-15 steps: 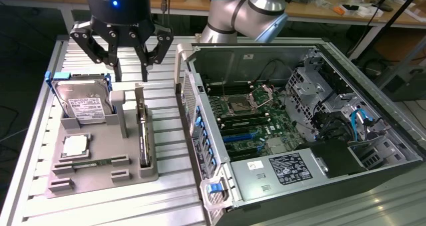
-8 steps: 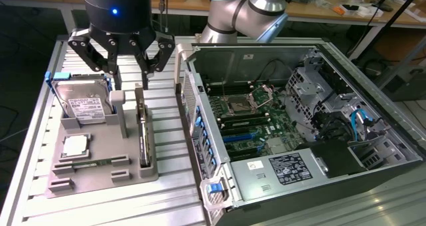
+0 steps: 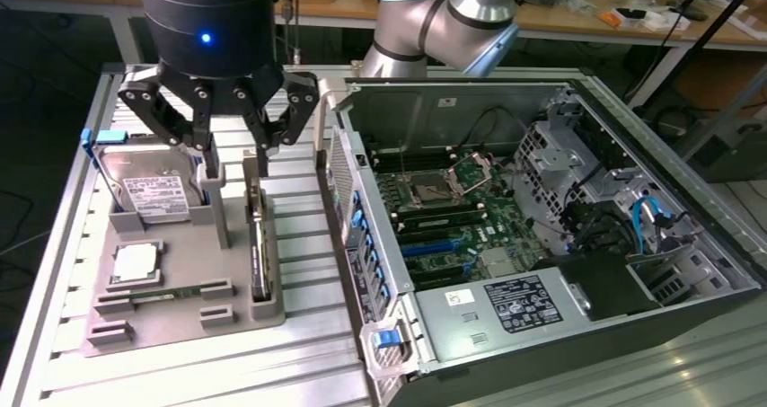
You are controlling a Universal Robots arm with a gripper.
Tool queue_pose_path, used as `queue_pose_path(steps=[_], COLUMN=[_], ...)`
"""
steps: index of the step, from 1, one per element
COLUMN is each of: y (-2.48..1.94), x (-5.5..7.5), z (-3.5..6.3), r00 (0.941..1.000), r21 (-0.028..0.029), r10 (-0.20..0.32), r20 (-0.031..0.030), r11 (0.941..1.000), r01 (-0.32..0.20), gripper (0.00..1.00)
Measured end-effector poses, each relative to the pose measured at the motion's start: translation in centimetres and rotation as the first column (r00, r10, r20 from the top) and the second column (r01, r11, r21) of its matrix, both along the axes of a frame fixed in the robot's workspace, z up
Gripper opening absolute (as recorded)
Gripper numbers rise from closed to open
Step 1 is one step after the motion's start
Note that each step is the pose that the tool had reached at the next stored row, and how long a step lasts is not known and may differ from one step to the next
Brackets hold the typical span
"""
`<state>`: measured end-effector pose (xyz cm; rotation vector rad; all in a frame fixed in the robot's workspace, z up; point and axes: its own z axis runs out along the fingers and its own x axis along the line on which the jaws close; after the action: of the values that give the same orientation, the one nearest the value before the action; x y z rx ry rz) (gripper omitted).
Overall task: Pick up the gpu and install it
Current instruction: 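Pick up the gpu and move the gpu toward the slot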
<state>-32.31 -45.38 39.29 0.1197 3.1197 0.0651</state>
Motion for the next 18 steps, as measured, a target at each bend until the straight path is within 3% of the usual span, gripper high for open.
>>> queue_pose_path(steps=[5, 18], y=[-0.76, -0.77], x=[0.0, 0.0], z=[-0.01, -0.23], r00=[1.0, 1.0], r21=[-0.0001, 0.0], r10=[0.0, 0.0], r20=[0.0, 0.0], r11=[1.0, 1.0], r01=[0.0, 0.0], gripper=[0.48, 0.48])
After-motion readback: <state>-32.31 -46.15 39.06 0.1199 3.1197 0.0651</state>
